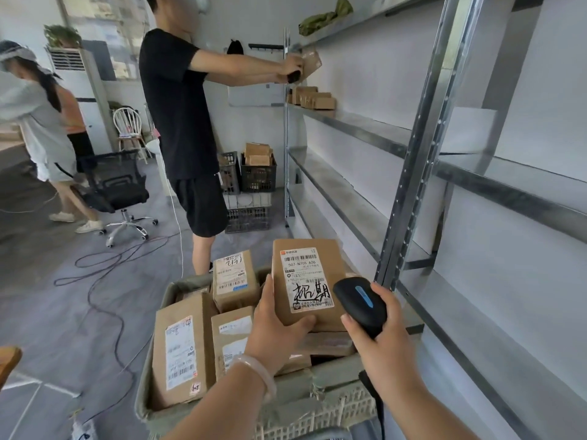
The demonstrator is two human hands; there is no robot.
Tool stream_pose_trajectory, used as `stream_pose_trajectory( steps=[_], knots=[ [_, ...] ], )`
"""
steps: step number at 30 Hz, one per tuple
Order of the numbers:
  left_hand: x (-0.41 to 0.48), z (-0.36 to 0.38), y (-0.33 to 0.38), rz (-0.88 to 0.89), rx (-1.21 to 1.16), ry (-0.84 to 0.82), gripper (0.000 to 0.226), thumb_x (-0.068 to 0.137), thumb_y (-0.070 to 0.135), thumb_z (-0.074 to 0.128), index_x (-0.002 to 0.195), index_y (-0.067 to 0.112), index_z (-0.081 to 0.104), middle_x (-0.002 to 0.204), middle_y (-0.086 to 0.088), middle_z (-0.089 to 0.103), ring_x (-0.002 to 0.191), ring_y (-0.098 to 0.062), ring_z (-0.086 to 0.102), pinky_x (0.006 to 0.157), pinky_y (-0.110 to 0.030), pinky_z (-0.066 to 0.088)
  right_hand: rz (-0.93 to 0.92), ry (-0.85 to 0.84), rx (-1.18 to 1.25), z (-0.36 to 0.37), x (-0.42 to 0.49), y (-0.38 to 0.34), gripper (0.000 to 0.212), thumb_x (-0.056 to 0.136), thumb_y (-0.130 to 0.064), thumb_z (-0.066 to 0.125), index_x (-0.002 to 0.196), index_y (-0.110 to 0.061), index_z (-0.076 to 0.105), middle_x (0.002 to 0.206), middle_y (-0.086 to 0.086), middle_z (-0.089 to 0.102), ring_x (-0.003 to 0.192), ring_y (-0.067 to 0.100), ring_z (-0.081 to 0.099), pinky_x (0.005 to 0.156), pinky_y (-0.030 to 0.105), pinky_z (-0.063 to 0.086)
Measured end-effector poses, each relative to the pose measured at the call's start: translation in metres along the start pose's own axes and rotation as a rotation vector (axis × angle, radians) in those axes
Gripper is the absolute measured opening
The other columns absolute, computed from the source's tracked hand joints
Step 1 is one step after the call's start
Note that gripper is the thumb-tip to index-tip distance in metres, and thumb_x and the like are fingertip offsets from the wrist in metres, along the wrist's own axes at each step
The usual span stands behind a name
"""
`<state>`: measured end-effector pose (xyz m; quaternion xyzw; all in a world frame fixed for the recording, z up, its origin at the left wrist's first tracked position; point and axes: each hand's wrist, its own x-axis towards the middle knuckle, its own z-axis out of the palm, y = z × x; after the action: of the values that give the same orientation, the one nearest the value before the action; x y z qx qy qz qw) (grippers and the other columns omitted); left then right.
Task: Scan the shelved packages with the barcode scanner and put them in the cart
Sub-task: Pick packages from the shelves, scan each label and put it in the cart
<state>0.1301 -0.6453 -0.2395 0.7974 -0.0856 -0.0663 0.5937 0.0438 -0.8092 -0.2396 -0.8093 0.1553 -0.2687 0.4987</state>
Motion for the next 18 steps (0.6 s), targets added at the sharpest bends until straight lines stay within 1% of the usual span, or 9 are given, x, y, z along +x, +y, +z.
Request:
stream_pose_trajectory(
  steps=[2,4,6,7,10,12,14,16,18],
  knots=[
    [0.016,0.001,-0.001,0.01,-0.011,-0.009,0.109,0.078,0.024,0.082,0.157,0.031,0.006,0.143,0.008,0.044,0.126,-0.01,0.046,0.107,-0.027,0.04,0.006,0.001,-0.008,0.008,0.014,0.003,0.067,0.08,-0.035,0.077,0.132,-0.046,0.036,0.126,-0.016,0.051,0.114,0.007,0.056,0.097,0.032,0.051],
    [0.032,0.0,0.0,0.026,-0.011,-0.03,0.104,0.081,0.02,0.08,0.156,0.031,0.009,0.131,0.018,0.048,0.115,-0.004,0.05,0.098,-0.016,0.041,0.02,0.016,-0.005,0.017,0.026,0.006,0.067,0.081,-0.033,0.076,0.133,-0.045,0.036,0.124,-0.017,0.051,0.112,0.006,0.055,0.097,0.03,0.05],
    [0.048,-0.001,-0.003,0.039,-0.011,-0.049,0.098,0.083,0.017,0.079,0.153,0.034,0.012,0.115,0.029,0.047,0.102,0.007,0.053,0.082,-0.003,0.043,0.039,0.024,0.001,0.025,0.037,0.007,0.067,0.081,-0.031,0.076,0.134,-0.043,0.037,0.122,-0.018,0.052,0.11,0.004,0.055,0.095,0.027,0.05],
    [0.057,-0.002,-0.004,0.045,-0.018,-0.054,0.096,0.083,0.017,0.078,0.151,0.037,0.014,0.114,0.031,0.048,0.099,0.011,0.052,0.076,0.0,0.043,0.047,0.025,0.001,0.029,0.042,0.007,0.067,0.081,-0.031,0.076,0.134,-0.043,0.037,0.119,-0.02,0.052,0.108,0.003,0.055,0.093,0.026,0.05],
    [0.077,-0.004,-0.01,0.066,-0.014,-0.077,0.09,0.084,0.019,0.077,0.147,0.04,0.017,0.117,0.029,0.048,0.099,0.017,0.048,0.073,0.003,0.04,0.065,0.036,-0.013,0.039,0.058,0.008,0.066,0.082,-0.033,0.076,0.132,-0.045,0.036,0.11,-0.03,0.05,0.098,-0.002,0.056,0.085,0.02,0.049],
    [0.089,-0.005,-0.014,0.052,-0.011,-0.099,0.09,0.084,0.019,0.077,0.145,0.043,0.015,0.115,0.031,0.046,0.099,0.016,0.049,0.071,0.003,0.04,0.075,0.051,-0.013,0.045,0.067,0.009,0.065,0.082,-0.035,0.075,0.134,-0.042,0.037,0.109,-0.028,0.051,0.098,0.0,0.057,0.082,0.018,0.047],
    [0.102,-0.006,-0.019,0.036,-0.016,-0.118,0.093,0.082,0.021,0.078,0.145,0.044,0.013,0.119,0.026,0.05,0.103,0.01,0.053,0.074,-0.001,0.044,0.087,0.048,-0.013,0.052,0.076,0.01,0.066,0.082,-0.036,0.075,0.135,-0.042,0.036,0.108,-0.029,0.051,0.1,0.003,0.057,0.085,0.021,0.047],
    [0.112,-0.008,-0.022,0.022,-0.004,-0.136,0.102,0.08,0.026,0.08,0.153,0.037,0.011,0.128,0.017,0.053,0.111,0.002,0.055,0.083,-0.008,0.045,0.096,0.035,-0.017,0.058,0.083,0.01,0.065,0.082,-0.036,0.074,0.134,-0.043,0.035,0.108,-0.03,0.049,0.102,0.003,0.056,0.087,0.023,0.049],
    [0.119,-0.008,-0.026,0.006,0.01,-0.154,0.103,0.079,0.026,0.081,0.155,0.031,0.013,0.128,0.016,0.055,0.112,0.0,0.056,0.085,-0.011,0.046,0.099,0.025,-0.037,0.063,0.089,0.012,0.066,0.082,-0.037,0.074,0.135,-0.043,0.035,0.115,-0.023,0.05,0.105,0.004,0.056,0.091,0.026,0.051]
  ],
)
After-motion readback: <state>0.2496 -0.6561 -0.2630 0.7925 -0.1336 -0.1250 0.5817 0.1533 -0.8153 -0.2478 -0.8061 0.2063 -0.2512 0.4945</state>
